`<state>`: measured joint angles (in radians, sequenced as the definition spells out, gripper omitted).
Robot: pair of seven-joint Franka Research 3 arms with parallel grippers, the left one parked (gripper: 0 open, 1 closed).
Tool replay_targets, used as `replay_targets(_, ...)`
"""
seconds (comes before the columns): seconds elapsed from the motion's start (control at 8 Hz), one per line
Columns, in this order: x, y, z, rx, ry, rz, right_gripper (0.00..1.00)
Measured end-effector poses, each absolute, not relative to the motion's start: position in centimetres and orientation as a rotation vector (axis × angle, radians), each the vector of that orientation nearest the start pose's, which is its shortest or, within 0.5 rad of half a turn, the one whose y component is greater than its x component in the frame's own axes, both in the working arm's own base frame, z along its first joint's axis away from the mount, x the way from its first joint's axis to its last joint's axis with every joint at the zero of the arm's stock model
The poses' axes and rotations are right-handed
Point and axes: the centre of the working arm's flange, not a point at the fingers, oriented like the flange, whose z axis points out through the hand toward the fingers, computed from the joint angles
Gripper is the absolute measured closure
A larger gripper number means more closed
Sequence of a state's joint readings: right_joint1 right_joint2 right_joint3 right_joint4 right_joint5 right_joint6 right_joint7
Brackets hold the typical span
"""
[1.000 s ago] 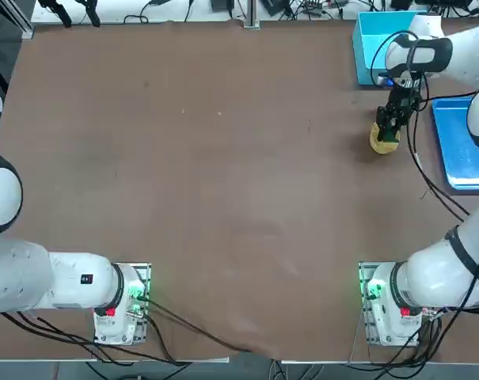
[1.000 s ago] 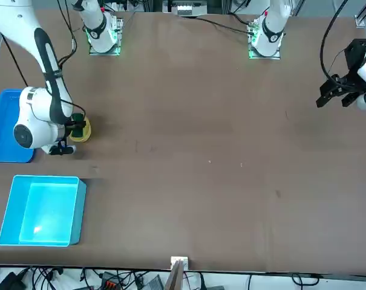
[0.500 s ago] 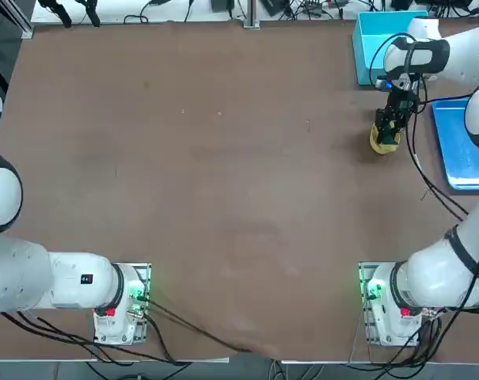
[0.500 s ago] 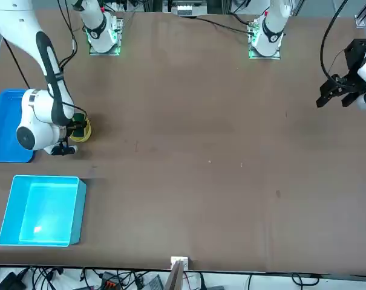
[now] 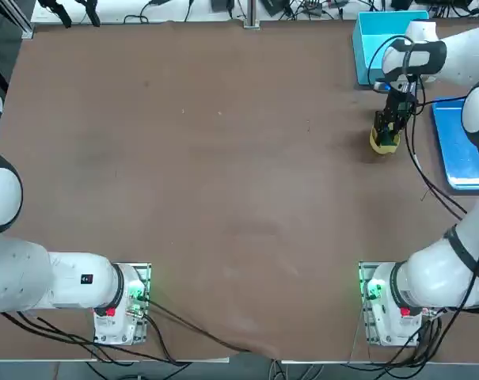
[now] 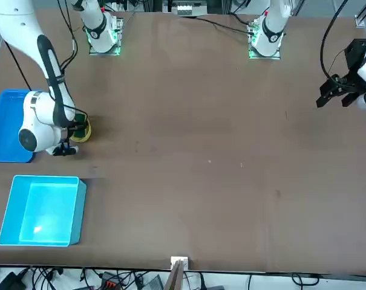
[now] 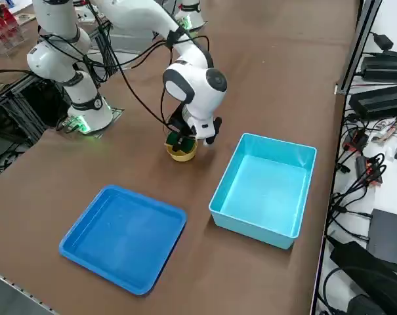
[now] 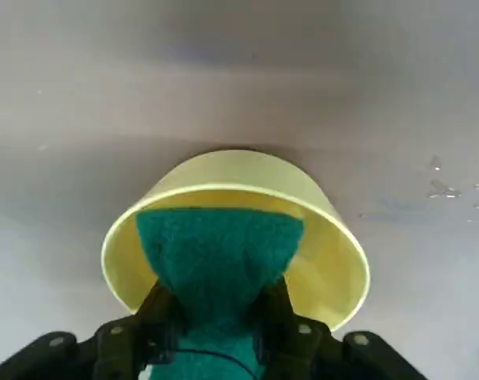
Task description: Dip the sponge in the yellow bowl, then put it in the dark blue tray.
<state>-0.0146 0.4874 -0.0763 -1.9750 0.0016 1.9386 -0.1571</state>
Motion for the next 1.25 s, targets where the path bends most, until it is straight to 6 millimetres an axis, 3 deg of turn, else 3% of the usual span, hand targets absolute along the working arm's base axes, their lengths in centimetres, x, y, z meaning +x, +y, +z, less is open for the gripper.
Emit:
replay_targets(0.38,54.6,-5.0,18.6,-3.002,-0.096,0.816,0.42)
replay_targets(1.25,54.7,-5.0,17.9,-2.997,-0.096,0.836,0.41)
